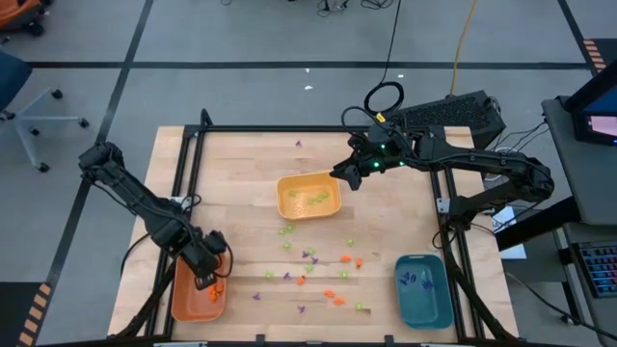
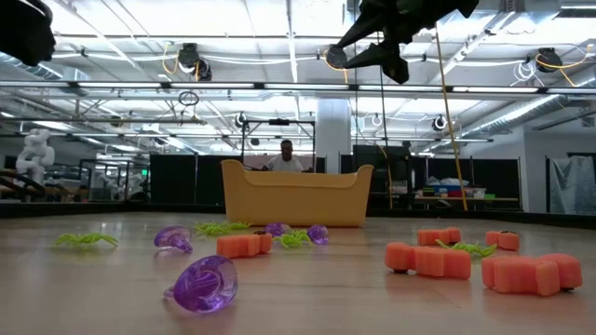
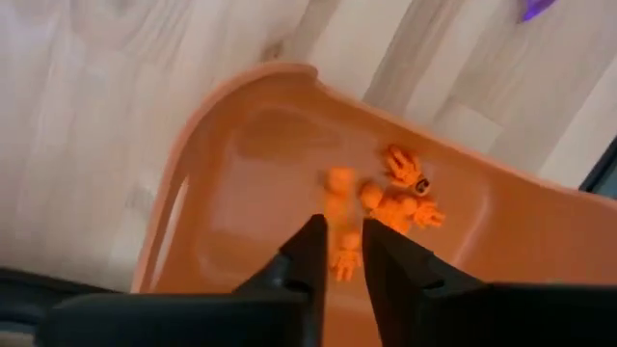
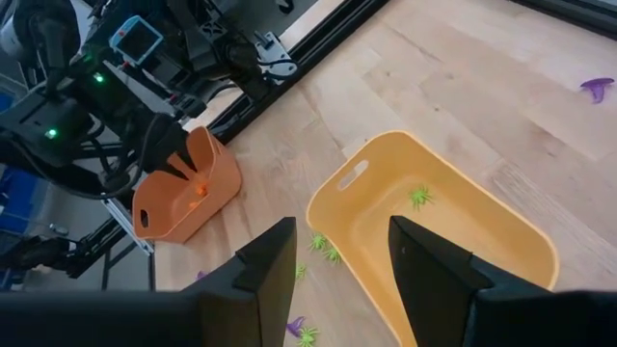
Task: Sort Halloween decoration
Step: Put the orange skeleton toy into the orange bin, then put the violet witch hat toy into the blue bin
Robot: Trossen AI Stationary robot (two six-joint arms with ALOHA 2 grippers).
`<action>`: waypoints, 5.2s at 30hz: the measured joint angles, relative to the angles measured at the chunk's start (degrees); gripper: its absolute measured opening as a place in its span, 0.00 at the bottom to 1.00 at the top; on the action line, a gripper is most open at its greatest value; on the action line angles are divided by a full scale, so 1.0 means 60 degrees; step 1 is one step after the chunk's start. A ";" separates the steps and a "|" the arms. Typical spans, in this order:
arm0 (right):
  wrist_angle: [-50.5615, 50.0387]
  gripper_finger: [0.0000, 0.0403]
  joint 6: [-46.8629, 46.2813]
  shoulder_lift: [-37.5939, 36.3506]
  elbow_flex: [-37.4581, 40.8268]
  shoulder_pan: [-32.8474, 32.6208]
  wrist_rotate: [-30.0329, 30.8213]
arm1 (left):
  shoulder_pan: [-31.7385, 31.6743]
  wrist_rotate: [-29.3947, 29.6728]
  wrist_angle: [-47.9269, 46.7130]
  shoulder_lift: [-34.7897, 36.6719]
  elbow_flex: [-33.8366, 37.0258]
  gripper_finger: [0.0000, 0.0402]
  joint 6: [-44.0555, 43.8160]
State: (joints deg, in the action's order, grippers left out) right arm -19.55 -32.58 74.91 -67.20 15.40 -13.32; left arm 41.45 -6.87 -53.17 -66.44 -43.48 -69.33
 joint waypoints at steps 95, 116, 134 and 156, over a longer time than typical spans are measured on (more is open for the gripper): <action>-0.0561 0.39 0.1166 0.0430 -0.0004 0.2132 0.0344 | -1.3129 -0.0287 0.2513 -0.8094 -0.7725 0.63 0.6549; -0.0390 0.39 -0.0938 0.0430 -0.0004 0.2109 0.0714 | -1.3394 0.0982 0.2551 -0.9340 -0.7697 0.93 0.6903; -0.0430 0.39 -0.0894 0.0430 -0.0004 0.2106 0.0444 | -1.3348 -0.0037 0.3543 -0.9354 -0.7697 0.93 0.6861; -0.0438 0.39 -0.0926 0.0430 -0.0004 0.2044 0.0420 | -1.2751 -0.0620 0.3647 -0.9764 -0.7955 0.92 0.7701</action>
State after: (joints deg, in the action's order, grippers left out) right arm -22.18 -38.13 77.49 -67.22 27.66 -10.80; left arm -35.06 -10.59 -31.29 -125.02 -91.22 -23.13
